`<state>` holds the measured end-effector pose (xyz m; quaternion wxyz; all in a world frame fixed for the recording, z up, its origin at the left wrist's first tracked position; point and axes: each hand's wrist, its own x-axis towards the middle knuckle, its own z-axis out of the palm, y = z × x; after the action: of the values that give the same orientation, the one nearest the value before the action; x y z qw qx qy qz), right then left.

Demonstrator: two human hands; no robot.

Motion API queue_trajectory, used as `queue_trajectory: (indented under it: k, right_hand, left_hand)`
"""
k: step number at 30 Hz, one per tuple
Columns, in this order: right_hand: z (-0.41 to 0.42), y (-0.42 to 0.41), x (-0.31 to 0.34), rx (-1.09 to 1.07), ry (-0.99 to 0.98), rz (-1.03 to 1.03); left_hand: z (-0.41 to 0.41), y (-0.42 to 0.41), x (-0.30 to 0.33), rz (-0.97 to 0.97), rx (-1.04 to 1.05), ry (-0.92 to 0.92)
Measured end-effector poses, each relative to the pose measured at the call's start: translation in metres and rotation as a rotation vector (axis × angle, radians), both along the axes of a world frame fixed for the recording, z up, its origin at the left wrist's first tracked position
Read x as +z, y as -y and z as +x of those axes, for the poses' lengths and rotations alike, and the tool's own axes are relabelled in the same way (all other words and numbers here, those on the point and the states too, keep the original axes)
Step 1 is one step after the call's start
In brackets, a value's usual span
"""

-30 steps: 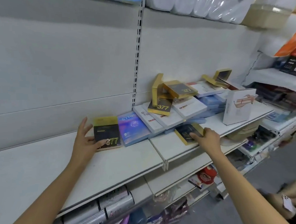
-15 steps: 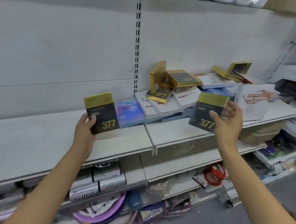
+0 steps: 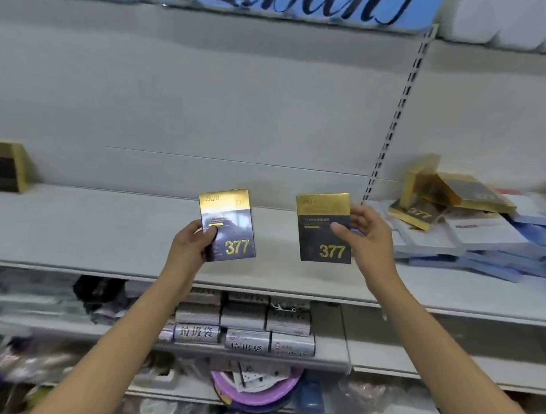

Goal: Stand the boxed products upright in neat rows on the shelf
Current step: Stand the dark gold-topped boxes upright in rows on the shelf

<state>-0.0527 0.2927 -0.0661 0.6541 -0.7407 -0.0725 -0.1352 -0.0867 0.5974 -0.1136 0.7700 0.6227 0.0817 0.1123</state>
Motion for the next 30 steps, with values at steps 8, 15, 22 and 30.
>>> queue_trajectory:
  k: [8,15,22,30]
  right_hand:
    - [-0.01,-0.197,0.002,0.213,-0.027,0.019]
    - [-0.041,-0.357,-0.008,0.32,-0.052,0.023]
    - [-0.045,-0.468,-0.015,0.397,-0.104,0.041]
    - [0.003,-0.564,-0.016,0.455,-0.129,0.008]
  left_hand:
    - [-0.071,-0.171,0.003,0.08,0.142,0.02]
    - [-0.133,-0.323,0.004,0.125,0.263,-0.026]
    - [-0.16,-0.418,-0.009,0.022,0.391,-0.042]
    - [-0.119,-0.497,-0.022,-0.019,0.479,-0.097]
